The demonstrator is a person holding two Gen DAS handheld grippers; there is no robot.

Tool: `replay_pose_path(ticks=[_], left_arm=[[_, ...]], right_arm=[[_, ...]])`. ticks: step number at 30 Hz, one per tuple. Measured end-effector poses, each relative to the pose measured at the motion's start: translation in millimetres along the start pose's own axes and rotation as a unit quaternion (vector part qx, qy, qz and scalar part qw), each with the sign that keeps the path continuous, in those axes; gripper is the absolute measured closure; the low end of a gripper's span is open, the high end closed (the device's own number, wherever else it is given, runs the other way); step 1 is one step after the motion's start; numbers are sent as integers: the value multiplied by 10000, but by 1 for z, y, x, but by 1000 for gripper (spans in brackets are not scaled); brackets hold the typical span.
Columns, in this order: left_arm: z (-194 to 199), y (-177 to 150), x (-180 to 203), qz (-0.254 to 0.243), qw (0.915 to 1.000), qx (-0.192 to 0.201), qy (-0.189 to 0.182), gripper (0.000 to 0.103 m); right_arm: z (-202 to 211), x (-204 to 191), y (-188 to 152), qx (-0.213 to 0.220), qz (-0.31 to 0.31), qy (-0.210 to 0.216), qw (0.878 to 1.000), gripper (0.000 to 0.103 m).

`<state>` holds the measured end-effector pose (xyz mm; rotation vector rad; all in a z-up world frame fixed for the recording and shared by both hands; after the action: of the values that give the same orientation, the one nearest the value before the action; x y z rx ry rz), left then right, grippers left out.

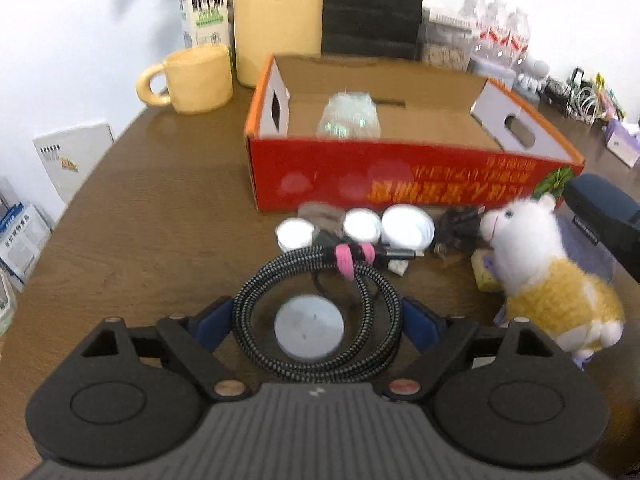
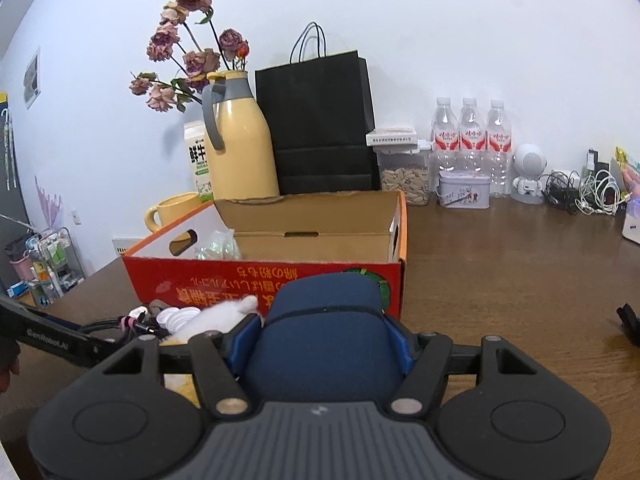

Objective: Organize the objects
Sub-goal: 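Lower the navy case and braided cable into the box and open both tools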

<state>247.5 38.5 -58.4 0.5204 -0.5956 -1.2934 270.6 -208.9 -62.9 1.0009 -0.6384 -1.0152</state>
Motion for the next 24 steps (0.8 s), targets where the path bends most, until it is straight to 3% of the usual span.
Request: replay_pose_path(ticks=[8, 14, 24], left_arm=[[34, 44, 10, 24, 9967, 787, -214, 14], [48, 87, 34, 14, 9888, 1386, -549, 14], [27, 145, 78, 147, 9737, 2097, -875, 14]], right_arm=[[2, -3, 26, 324, 136, 65, 9994, 39], [-15, -10, 57, 586, 287, 157, 9977, 39], [-71, -12, 101, 844, 327, 127, 9958, 39]])
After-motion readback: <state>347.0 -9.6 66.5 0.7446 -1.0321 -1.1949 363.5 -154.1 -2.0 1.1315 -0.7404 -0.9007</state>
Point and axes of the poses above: each gripper's, at about its wrist camera, not at the fingertips, and z roughly against the way its jaws point, x to its right, y to its top, the point moved 9 cm from there along -z, roughly the way its jaws point, and after that the axes turned 8 degrees about z, right-handed, at the moved point
